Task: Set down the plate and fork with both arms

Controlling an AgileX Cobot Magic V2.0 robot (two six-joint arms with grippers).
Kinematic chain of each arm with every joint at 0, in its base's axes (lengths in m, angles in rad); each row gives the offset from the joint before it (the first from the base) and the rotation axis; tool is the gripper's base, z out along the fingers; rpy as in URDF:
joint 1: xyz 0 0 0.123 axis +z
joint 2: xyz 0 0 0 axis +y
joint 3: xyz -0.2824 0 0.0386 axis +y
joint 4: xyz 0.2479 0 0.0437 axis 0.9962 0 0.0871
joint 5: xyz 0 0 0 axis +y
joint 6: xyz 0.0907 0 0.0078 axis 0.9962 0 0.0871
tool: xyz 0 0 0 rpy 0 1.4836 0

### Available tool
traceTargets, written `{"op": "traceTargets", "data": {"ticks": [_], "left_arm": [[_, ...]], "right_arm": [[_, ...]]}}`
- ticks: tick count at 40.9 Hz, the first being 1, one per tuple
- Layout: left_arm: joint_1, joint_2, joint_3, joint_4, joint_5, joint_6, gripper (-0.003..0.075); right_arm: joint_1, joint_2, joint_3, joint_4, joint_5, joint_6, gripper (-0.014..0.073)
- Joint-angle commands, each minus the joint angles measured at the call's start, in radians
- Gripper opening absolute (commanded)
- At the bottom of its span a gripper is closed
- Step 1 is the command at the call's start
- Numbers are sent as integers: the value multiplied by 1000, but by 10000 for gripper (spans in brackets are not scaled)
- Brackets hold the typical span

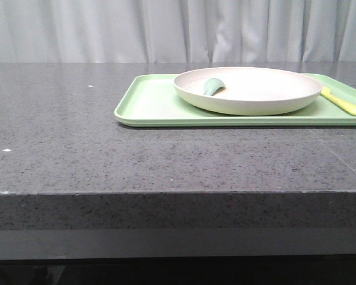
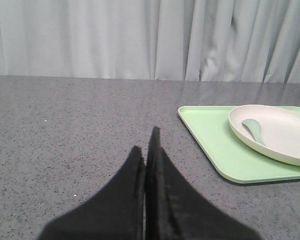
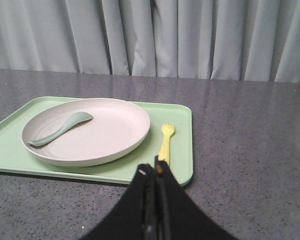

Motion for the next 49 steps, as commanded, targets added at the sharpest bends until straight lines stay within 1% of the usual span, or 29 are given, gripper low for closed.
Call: {"op": "traceTargets", "data": {"ticks": [1, 19, 23, 27, 33, 37, 40, 49], "left_arm": [[2, 7, -27, -3, -77, 0, -18], [2, 7, -27, -3, -77, 0, -18], [6, -3, 1, -1, -84, 0, -18], [43, -36, 49, -1, -84, 0, -18], [153, -144, 150, -1, -84, 0, -18], [208, -210, 208, -3, -84, 0, -18], [231, -240, 251, -3, -96, 0, -18], [239, -238, 370, -3, -248, 0, -18]], "right_arm": [[0, 9, -28, -7, -89, -11, -67], [0, 9, -28, -7, -89, -11, -67], [0, 9, -28, -7, -89, -11, -67], [0, 9, -28, -7, -89, -11, -67], [0, 9, -28, -7, -89, -11, -67], [0, 9, -28, -7, -89, -11, -67], [0, 9, -28, -7, -89, -11, -67], [0, 9, -28, -7, -86, -11, -67]]}}
